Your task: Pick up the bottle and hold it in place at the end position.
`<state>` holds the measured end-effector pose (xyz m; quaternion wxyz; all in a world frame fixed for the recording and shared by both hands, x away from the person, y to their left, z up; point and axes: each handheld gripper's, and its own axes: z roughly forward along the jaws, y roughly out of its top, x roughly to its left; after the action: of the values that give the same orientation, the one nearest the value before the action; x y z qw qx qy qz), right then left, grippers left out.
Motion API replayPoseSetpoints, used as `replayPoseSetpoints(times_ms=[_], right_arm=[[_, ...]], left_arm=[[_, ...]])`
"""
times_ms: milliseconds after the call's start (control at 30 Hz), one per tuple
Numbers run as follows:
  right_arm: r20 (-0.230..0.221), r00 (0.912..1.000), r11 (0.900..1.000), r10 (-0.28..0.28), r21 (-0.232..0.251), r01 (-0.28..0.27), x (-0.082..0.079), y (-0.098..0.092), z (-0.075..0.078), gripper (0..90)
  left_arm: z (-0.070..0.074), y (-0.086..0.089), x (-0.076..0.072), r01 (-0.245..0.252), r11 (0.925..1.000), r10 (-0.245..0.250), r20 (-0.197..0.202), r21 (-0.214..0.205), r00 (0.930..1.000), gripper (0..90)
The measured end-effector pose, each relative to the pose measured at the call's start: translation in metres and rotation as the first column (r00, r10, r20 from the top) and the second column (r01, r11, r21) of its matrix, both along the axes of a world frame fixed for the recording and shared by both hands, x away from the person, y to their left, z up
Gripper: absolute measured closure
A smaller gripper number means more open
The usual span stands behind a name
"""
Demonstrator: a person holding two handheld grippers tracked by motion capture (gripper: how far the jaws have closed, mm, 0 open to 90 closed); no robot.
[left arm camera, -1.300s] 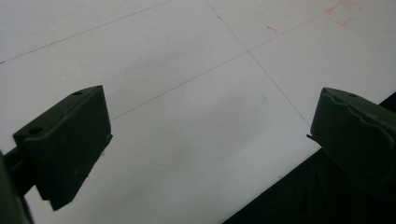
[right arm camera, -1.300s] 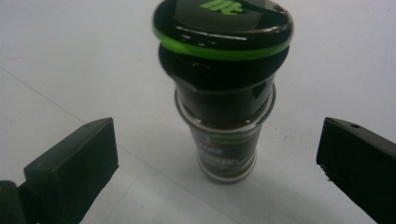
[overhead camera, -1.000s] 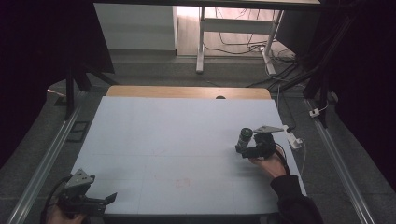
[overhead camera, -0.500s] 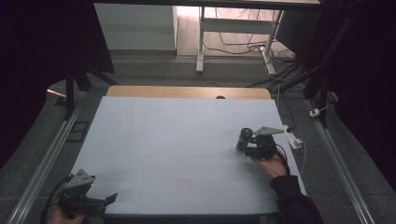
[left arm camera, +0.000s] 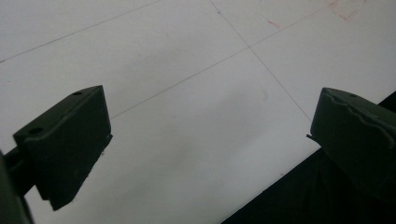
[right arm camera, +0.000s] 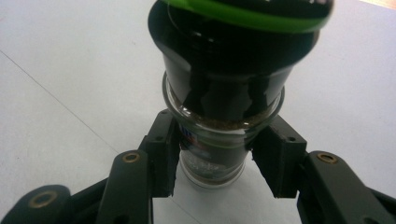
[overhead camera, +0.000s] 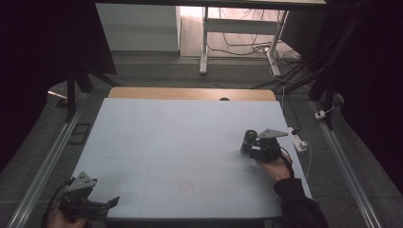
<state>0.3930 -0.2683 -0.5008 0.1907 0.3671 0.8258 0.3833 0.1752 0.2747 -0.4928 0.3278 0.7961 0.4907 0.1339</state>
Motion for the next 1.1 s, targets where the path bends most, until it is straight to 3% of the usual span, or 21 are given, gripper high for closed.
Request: replayPoseSetpoints(times_ms=[467, 1100], right_arm=[[0.008, 0.9998, 0.9991, 0.019, 0.038, -0.02, -0.003, 0.007, 0.014, 52.6], [0.009, 0.9934, 0.992, 0.114, 0.054, -0.115, -0.005, 0.054, 0.03, 52.6]], left_arm=[[0.0, 0.001, -0.001, -0.005, 1.0, 0.005, -0.001, -0.005, 1.0, 0.0], [0.0, 0.002, 0.0, -0.008, 0.9999, 0.008, -0.004, -0.01, 1.0, 0.0]])
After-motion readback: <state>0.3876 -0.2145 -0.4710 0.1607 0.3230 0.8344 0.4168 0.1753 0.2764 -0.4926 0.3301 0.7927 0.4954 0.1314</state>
